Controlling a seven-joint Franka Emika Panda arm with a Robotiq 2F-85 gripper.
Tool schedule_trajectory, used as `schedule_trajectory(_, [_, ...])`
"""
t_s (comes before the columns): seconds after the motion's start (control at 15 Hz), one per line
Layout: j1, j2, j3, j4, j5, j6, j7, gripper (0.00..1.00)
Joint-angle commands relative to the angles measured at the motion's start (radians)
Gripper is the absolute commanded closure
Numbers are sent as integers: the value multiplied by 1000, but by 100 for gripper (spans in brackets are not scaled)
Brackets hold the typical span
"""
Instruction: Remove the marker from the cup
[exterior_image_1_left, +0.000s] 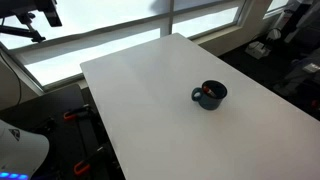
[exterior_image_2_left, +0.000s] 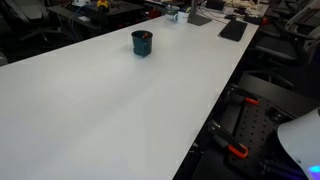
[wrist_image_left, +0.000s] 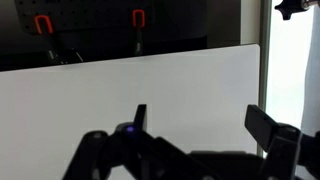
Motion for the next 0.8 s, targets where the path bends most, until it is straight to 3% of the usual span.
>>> schedule_trajectory(0.0, [-22,0,16,3,12,-6,-13,0])
schedule_trajectory(0.4, [-36,11,4,38,4,-19,-10,0])
schedule_trajectory(0.73, [-94,150,-104,188,5,-76,-68,0])
